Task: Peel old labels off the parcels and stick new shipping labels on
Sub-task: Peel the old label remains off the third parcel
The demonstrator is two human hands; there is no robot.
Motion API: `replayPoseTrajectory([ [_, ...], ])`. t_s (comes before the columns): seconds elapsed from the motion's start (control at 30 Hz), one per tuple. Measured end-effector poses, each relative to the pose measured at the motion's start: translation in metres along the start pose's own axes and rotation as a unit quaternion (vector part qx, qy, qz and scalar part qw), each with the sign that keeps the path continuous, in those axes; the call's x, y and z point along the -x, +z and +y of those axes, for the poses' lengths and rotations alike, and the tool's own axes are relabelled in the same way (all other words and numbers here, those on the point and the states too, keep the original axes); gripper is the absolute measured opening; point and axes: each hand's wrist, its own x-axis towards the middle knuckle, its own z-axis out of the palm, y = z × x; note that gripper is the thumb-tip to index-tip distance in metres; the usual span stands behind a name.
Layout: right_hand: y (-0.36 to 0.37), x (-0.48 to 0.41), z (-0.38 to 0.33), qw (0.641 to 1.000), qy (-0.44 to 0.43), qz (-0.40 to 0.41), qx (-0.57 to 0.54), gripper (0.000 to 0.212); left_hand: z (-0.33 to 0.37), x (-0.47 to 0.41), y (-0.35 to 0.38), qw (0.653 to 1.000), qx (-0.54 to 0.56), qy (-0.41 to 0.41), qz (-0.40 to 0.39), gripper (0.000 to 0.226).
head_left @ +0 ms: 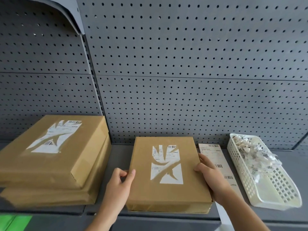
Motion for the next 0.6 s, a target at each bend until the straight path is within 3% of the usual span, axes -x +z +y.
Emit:
replayPoseTrajectory([
  [0.33, -0.001, -0.007, 0.01, 0.999, -0.023, 0.0, 0.033, 0.045, -0.009, -0.005, 0.004, 0.996, -0.056, 0.065, 0.026, 0.022],
  [0.43, -0.007, -0.011, 0.009, 0.995, -0.07, -0.004, 0.076, 0.049, -0.012, -0.012, 0.002, 0.989, -0.069, 0.124, 0.028, 0.019],
  [0.6, -0.017, -0.014, -0.002, 0.965, -0.151, 0.018, 0.215, 0.057, 0.001, -0.016, 0.002, 0.961, -0.138, 0.24, 0.009, 0.033],
])
